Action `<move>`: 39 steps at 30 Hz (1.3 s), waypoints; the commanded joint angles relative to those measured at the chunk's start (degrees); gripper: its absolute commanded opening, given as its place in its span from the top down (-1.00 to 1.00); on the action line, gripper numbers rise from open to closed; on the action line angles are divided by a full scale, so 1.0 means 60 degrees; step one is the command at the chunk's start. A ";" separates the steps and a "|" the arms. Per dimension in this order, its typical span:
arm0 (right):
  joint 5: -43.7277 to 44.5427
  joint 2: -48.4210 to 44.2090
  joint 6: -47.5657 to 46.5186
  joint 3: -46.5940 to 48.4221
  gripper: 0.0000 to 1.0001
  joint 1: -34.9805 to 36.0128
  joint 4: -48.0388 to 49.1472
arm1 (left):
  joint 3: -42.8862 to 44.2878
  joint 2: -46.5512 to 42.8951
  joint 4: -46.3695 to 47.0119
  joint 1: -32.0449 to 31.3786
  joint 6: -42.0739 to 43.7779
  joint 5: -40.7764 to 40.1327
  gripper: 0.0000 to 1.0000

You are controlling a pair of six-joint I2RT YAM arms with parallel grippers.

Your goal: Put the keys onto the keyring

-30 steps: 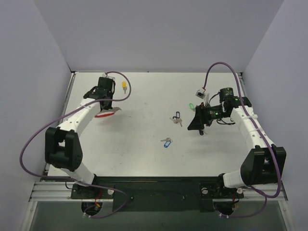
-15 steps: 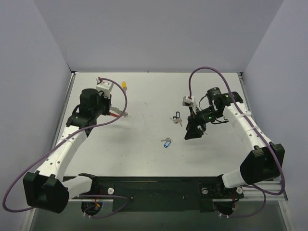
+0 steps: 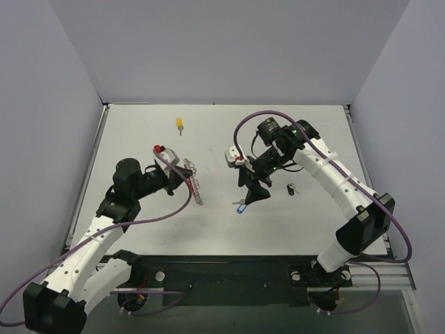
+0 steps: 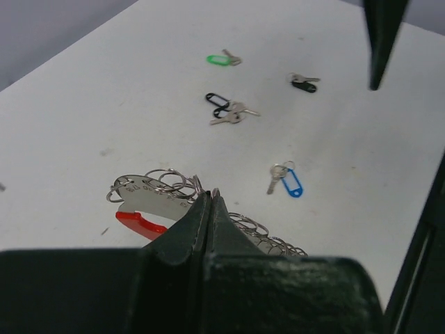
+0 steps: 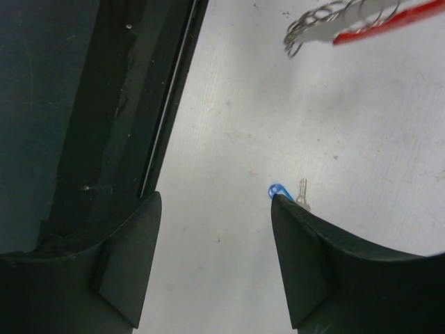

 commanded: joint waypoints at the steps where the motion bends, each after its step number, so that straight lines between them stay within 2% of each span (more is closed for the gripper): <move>1: -0.0635 0.0366 0.0559 0.0561 -0.17 0.0551 -0.0451 | -0.0359 -0.0637 0.1920 -0.1026 -0.0239 0.1473 1.00; 7: -0.1338 0.0323 0.1408 0.0562 -0.11 0.0727 -0.0085 | -0.0828 -0.0755 0.2797 -0.2242 -0.0766 0.0873 1.00; 11: -0.1296 0.0206 0.2404 0.0285 -0.05 0.0742 0.0734 | -0.1209 -0.0653 0.3544 -0.2742 -0.1425 0.0477 1.00; 16: -0.0520 0.0206 0.4820 -0.0067 -0.03 0.0771 0.2462 | -0.1487 -0.0448 0.3854 -0.3152 -0.1806 0.0141 1.00; 22: -0.0563 0.0220 0.4838 -0.0390 -0.02 0.0917 0.2801 | -0.2058 -0.0448 0.4746 -0.3270 -0.2756 -0.0284 1.00; 25: -0.0782 0.0206 0.4736 -0.0492 0.04 0.0932 0.2787 | -0.2278 -0.0477 0.5011 -0.3285 -0.3138 -0.0562 1.00; 30: -0.1280 0.0264 0.4501 -0.0653 0.13 0.0932 0.2655 | -0.2366 -0.0433 0.5011 -0.3314 -0.3374 -0.0812 1.00; 39: -0.1472 0.0674 0.4399 -0.0712 0.14 0.1049 0.2713 | -0.2630 -0.0258 0.5567 -0.3358 -0.3871 -0.0901 1.00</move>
